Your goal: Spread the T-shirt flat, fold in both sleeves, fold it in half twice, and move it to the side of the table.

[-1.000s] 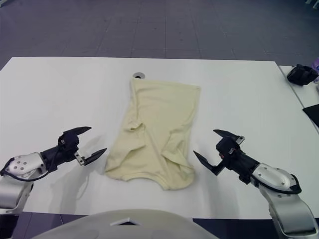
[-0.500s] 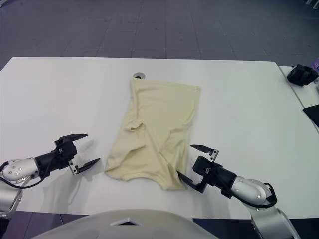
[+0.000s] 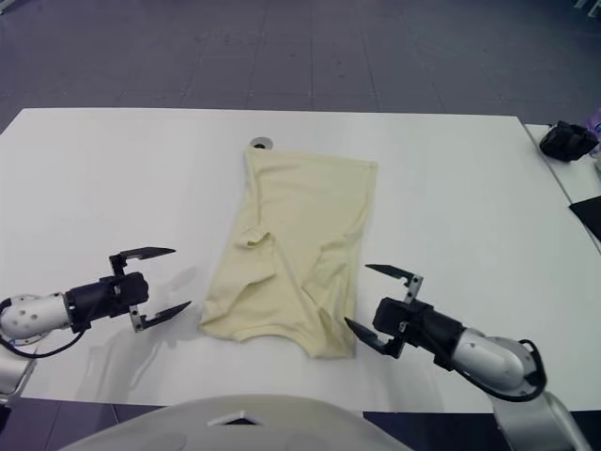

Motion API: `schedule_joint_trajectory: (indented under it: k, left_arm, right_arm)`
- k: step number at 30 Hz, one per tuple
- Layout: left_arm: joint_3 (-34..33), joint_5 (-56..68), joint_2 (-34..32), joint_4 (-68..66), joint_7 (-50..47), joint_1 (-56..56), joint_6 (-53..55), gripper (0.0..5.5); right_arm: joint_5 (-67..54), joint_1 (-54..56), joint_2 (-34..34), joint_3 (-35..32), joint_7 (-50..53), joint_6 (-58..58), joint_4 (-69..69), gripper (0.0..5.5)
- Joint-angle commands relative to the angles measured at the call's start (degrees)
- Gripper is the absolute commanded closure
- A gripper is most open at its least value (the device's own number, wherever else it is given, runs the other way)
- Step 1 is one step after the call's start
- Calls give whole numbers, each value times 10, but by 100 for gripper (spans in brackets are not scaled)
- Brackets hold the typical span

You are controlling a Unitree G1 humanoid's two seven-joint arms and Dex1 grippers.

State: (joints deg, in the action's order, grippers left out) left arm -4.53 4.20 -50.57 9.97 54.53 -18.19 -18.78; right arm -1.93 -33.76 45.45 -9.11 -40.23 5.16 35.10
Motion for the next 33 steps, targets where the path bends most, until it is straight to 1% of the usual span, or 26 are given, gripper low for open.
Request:
schedule_joint_trajectory:
  k: [1,4,6,9,14,17,20,21,22,24,28,32,33]
  left_arm:
    - [-3,2,-27,5,32,-31,-54,10]
    - [22,-27,-20,-16,29,-22,-94,10]
    - [40,-55,-10,-42,15,-6,-117,39]
    - [59,-82,-4,-72,-1,7,-144,92]
    - [95,-103,4,-111,-14,34,-187,181]
    - [119,-108,8,-127,-16,53,-203,229]
    - [139,-117,8,-156,-20,77,-219,295]
    - [144,-119,8,-165,-22,83,-224,272]
    - [148,-120,8,-171,-24,87,-228,268]
    - [156,-126,9,-180,-30,94,-235,234]
    - [171,-148,16,-200,-49,117,-247,173]
    - [178,-161,18,-207,-69,124,-251,117]
    - [179,-161,17,-208,-71,124,-252,140]
  right_arm:
    - [14,-48,16,-61,-26,77,-36,13]
    - [79,-77,29,-55,-31,187,-91,13]
    - [116,-75,31,-40,-22,247,-126,10]
    - [151,-57,32,-10,-13,312,-165,10]
    - [186,-29,28,55,-2,376,-208,10]
    - [215,-12,15,96,13,396,-235,10]
    - [248,2,8,116,41,406,-270,10]
    - [261,9,4,120,54,404,-283,10]
    - [272,12,0,120,66,397,-291,10]
    - [296,6,-1,113,96,392,-307,10]
    - [323,-36,-3,94,149,385,-300,10]
    - [357,-69,-24,83,210,379,-293,10]
    - [371,-83,-22,85,221,386,-298,10]
